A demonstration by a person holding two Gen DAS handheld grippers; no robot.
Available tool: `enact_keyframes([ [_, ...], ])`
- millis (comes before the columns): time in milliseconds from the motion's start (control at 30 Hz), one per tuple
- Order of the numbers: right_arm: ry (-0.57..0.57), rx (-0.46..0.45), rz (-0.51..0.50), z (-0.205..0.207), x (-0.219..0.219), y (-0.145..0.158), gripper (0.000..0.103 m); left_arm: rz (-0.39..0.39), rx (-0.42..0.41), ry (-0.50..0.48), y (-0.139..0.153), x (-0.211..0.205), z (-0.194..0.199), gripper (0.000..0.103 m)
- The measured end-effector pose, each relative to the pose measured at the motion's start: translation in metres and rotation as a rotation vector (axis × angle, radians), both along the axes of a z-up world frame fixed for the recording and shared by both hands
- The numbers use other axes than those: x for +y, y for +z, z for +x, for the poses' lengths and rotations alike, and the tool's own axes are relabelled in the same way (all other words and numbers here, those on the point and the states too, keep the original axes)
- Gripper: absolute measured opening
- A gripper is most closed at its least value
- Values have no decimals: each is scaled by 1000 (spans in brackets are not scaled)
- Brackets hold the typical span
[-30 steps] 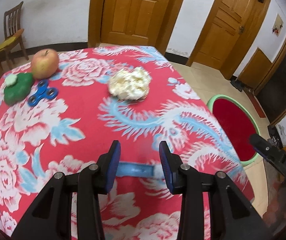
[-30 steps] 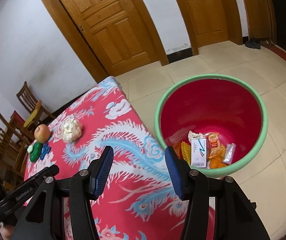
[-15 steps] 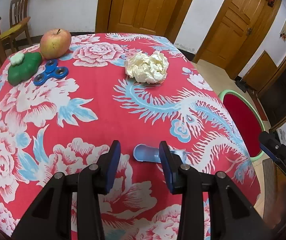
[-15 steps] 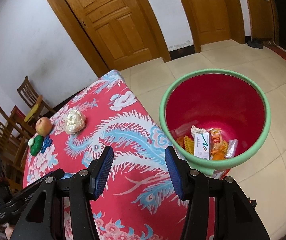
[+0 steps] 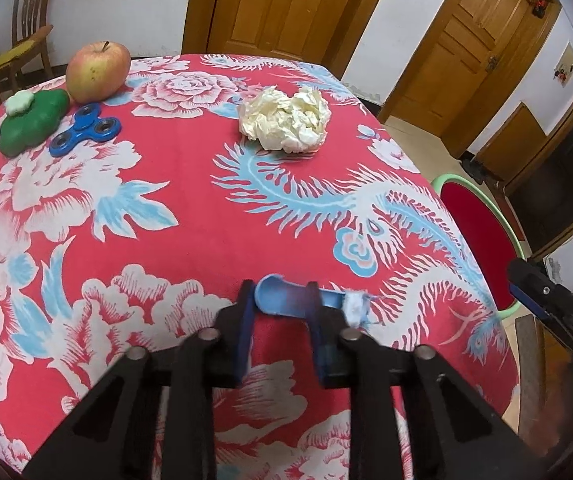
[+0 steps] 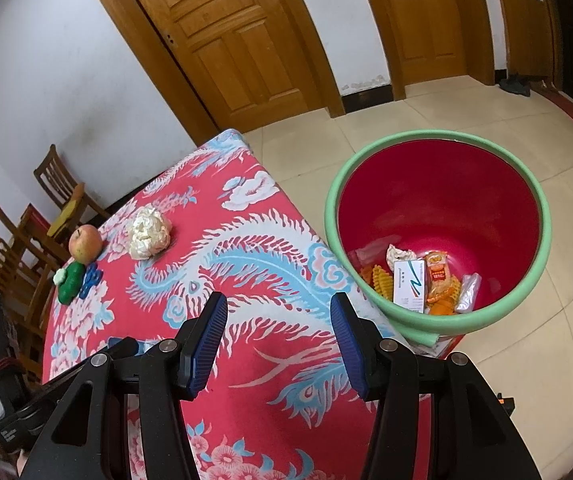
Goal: Collect trash
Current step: 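Lower the left tool onto the blue plastic clip and close it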
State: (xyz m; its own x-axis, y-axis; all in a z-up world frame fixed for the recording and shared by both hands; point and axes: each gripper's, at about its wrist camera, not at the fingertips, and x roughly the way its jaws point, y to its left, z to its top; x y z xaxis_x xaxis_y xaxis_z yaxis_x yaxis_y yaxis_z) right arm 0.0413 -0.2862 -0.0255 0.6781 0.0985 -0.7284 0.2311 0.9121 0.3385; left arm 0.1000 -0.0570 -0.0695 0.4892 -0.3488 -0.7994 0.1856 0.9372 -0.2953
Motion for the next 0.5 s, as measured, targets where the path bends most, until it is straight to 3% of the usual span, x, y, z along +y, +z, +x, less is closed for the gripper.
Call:
enact_keyframes([
  [167,4,6,-5,3,2,-2,55,-38,-25,4,4,4,0,11],
  [500,40,5,-23,17,18,2,55,-90,-53,45,17,20,14,11],
])
